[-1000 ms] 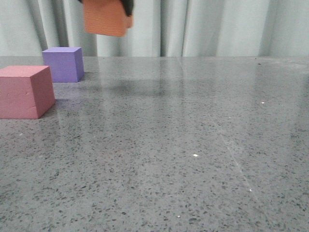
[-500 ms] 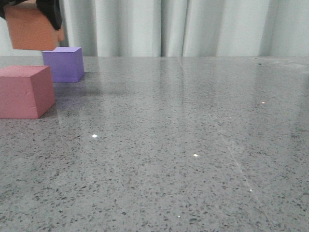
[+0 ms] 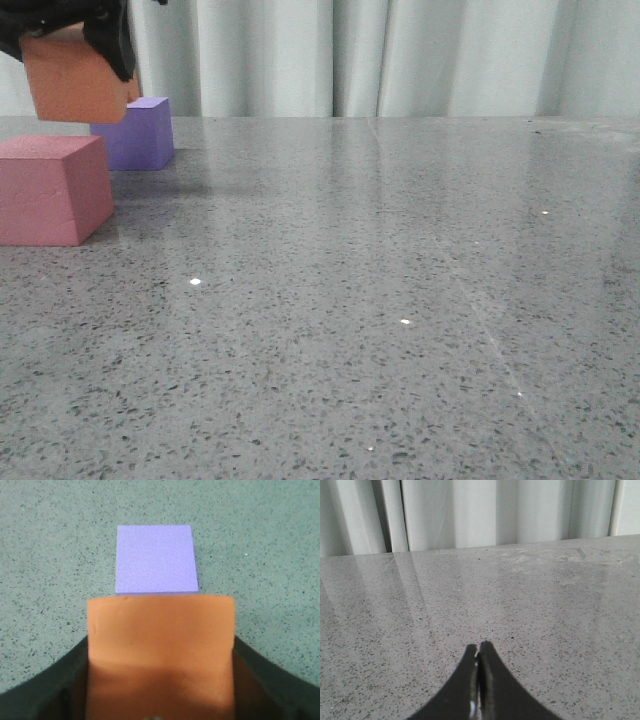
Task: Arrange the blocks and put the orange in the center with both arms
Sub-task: 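Lower the orange cube between the purple cube and pink block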
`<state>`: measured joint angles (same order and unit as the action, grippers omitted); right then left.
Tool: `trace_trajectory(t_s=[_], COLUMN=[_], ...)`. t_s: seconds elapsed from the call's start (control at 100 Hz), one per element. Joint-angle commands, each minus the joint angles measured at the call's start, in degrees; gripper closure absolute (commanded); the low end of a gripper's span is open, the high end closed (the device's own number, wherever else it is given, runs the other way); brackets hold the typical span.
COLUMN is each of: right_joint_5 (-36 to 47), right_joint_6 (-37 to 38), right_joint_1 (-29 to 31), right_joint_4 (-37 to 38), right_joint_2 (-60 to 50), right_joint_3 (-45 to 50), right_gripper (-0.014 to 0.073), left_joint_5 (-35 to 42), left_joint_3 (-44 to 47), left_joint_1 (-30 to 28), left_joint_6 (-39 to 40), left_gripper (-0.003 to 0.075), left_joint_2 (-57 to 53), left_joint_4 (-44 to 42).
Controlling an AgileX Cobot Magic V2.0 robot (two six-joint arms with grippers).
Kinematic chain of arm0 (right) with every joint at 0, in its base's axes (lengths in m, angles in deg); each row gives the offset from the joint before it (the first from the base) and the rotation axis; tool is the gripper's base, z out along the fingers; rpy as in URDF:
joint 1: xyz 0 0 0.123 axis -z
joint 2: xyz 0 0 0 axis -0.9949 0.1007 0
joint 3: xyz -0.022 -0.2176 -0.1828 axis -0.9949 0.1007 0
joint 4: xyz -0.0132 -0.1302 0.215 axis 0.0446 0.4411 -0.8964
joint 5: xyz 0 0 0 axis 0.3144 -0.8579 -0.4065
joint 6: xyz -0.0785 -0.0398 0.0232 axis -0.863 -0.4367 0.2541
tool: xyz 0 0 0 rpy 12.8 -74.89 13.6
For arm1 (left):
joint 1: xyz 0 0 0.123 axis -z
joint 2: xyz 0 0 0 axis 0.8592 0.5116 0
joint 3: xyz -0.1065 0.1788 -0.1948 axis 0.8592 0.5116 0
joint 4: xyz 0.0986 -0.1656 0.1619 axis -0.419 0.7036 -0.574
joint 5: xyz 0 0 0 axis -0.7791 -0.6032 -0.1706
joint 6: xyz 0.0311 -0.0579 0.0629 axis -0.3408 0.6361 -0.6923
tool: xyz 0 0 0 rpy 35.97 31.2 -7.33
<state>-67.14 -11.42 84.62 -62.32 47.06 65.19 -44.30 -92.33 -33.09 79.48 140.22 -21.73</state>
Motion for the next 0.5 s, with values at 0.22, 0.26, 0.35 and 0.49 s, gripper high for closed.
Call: trace_trajectory(t_s=[0.22,0.26,0.35,0.49], right_joint_5=[5.3,5.3,5.3,5.3], right_joint_6=[-0.4,-0.4,-0.4,-0.4], right_joint_1=[0.4,0.4,0.4,0.4], right_joint_4=[0.0,0.0,0.0,0.0], right_joint_2=[-1.4,-1.4,-1.4,-1.4], right_joint_3=[-0.8,-0.8,-0.8,-0.8], right_gripper=[0.0661,0.0661,0.0661,0.0661], left_joint_5=[2.9,3.1,3.4,3.2], left_joint_3=[-1.2,-1.2,-1.2,-1.2], left_joint_1=[-0.1,-0.1,-0.3,-1.3], left_joint_6=[0.3,0.3,0.3,0.3], left_gripper=[0.0531,0.0531,0.0531,0.0531], left_joint_2=[0.3,0.7,1.6,3.4], left_joint_4=[-2.8,-3.1,-3.4,-2.4])
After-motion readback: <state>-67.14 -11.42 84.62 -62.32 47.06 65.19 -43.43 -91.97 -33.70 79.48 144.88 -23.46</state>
